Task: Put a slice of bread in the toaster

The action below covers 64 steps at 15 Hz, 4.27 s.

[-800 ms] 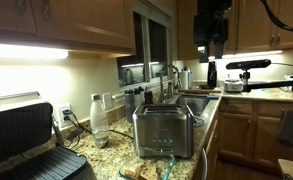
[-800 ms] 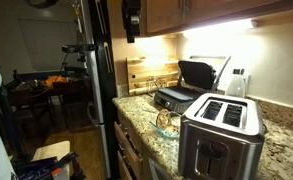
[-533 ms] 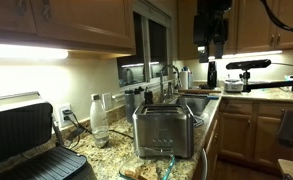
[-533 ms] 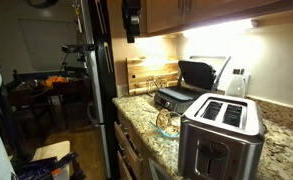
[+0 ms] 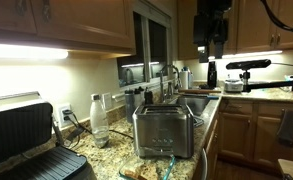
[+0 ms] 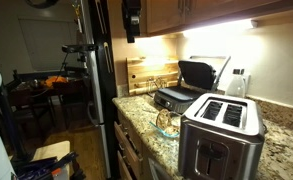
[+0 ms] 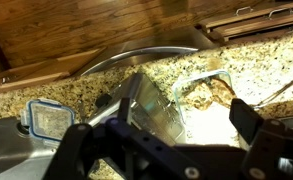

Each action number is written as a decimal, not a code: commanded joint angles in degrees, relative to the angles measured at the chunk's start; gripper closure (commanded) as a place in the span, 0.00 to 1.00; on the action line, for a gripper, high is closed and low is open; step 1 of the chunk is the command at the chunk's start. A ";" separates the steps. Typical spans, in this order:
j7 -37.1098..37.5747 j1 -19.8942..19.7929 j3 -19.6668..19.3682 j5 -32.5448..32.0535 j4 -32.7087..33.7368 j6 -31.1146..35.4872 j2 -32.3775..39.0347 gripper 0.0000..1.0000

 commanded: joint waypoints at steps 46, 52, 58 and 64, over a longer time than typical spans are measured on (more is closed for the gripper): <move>-6.77 6.25 1.92 -5.31 11.39 5.21 26.20 0.00; -6.51 7.64 1.80 -5.51 16.27 4.96 33.27 0.00; -6.60 8.56 1.51 -5.26 18.75 5.15 37.99 0.00; -6.56 9.73 1.60 -5.03 20.74 5.49 41.86 0.00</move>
